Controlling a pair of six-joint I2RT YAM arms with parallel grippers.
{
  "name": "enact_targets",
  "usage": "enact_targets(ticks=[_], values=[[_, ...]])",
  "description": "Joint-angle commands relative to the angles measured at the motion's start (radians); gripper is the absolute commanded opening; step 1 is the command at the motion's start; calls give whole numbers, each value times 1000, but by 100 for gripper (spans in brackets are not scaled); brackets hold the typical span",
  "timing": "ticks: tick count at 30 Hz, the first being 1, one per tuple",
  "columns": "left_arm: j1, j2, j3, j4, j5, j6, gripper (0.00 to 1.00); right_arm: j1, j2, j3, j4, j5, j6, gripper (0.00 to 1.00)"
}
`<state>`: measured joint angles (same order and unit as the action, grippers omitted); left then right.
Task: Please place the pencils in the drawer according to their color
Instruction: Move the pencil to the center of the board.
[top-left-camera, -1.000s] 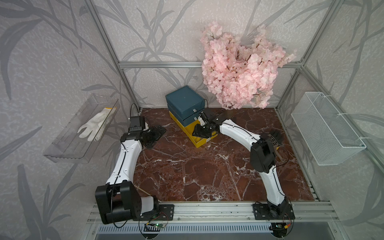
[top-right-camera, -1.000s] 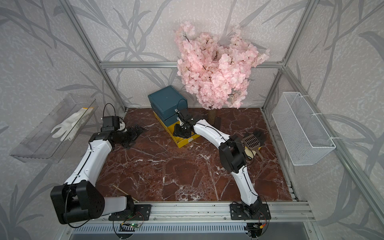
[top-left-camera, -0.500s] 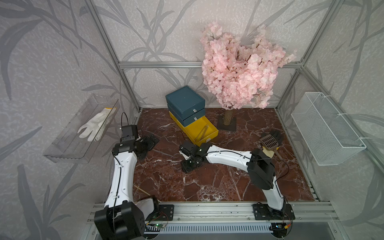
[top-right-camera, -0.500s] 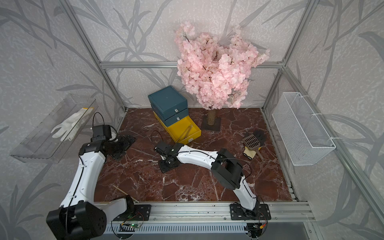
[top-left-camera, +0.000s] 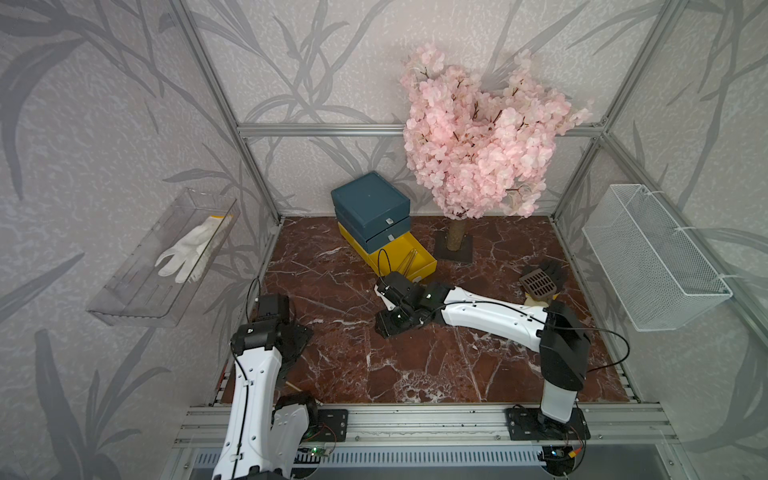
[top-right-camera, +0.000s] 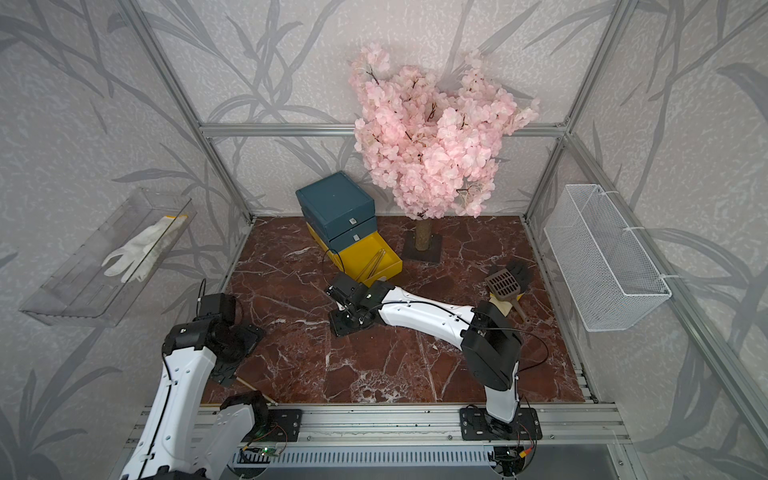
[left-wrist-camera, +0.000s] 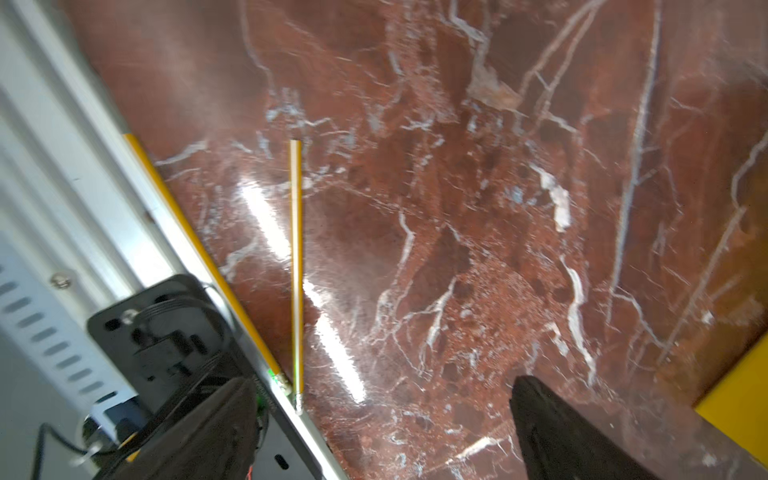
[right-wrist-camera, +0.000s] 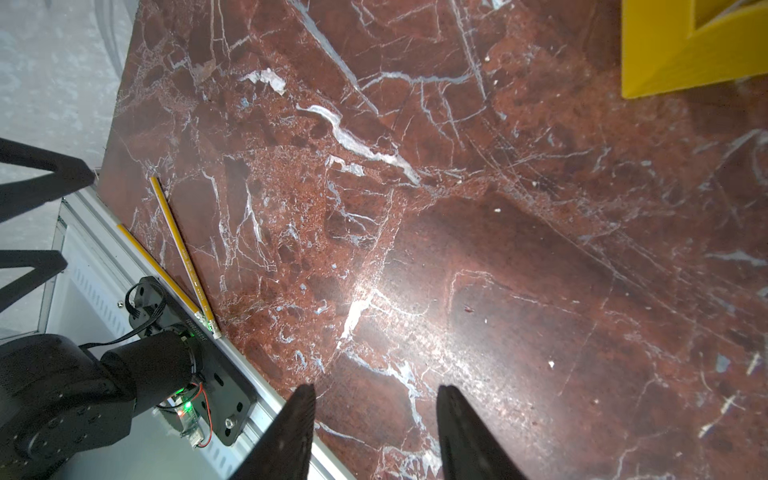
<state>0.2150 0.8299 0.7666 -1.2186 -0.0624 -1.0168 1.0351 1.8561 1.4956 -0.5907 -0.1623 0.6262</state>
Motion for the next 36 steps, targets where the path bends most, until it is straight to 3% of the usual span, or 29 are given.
enact_targets(ticks=[1,6,12,19,27,36], values=[[-3,-27,-18,-66,-130,-166,100,-22,-20,-20,-6,-47,17,51],[-1,-24,-86,6,-165,-254,100,-26,-15,-14,-25,-68,0,51],[13,-26,-170,135,-164,-229,100,-48,-28,-44,-5,-78,6,51],[50,-26,-312,329,-55,-250,100,-82,-64,-93,11,-88,19,51],[84,-18,-411,420,-28,-293,100,-106,-80,-133,12,-92,24,51],[115,170,-480,714,67,-206,100,-119,-102,-134,14,-94,24,51]])
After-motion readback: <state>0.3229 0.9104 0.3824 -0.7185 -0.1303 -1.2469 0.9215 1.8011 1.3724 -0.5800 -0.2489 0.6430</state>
